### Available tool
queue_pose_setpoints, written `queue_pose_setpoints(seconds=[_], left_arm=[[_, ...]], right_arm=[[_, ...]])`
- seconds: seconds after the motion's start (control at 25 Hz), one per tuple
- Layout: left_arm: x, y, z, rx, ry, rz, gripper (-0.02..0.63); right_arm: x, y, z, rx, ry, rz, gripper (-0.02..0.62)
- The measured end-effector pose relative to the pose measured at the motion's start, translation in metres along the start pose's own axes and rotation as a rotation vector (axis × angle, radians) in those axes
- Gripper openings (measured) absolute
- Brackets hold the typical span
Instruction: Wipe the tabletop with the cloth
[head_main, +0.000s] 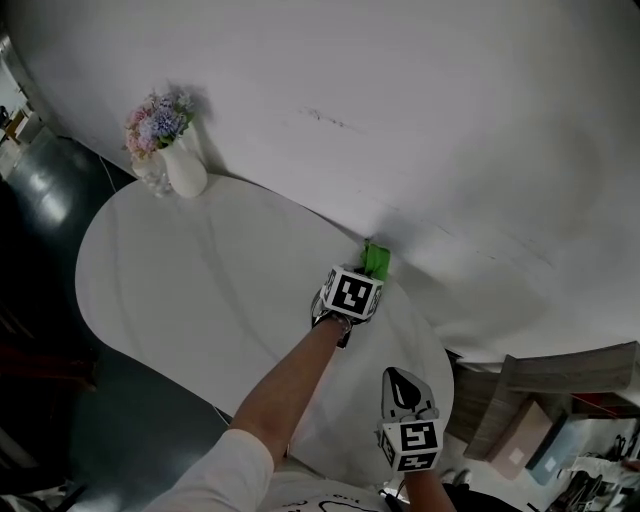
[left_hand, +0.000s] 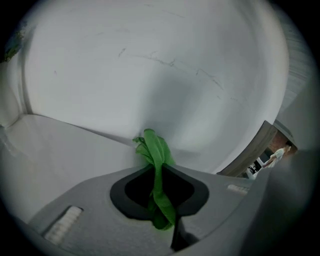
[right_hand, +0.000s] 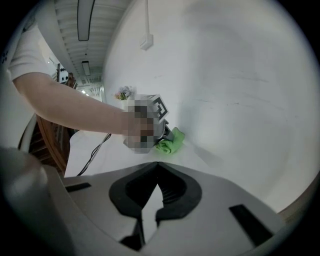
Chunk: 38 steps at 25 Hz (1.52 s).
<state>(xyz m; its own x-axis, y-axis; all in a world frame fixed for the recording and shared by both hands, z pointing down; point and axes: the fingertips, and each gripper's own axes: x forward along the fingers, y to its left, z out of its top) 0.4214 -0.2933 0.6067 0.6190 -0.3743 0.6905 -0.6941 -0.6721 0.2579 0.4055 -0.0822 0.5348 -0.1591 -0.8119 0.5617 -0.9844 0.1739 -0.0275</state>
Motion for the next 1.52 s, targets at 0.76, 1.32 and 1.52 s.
queue_pose_setpoints(seconds=[0.76, 1.32, 1.52], left_arm=[[0.000, 0.053, 0.008, 0.027, 0.021, 0.031, 0.058], [-0.035, 0.114, -0.001, -0.006, -0.012, 0.106, 0.058], [-0.051, 0.129, -0.014, -0.031, -0.011, 0.140, 0.058]], right_arm=[[0.045, 0.014, 0.034, -0.006, 0.004, -0.054, -0.002], [0.065, 0.057, 0.054, -0.027, -0.023, -0.040, -0.002], [0.063, 0.068, 0.052, -0.060, -0.026, -0.018, -0.002]])
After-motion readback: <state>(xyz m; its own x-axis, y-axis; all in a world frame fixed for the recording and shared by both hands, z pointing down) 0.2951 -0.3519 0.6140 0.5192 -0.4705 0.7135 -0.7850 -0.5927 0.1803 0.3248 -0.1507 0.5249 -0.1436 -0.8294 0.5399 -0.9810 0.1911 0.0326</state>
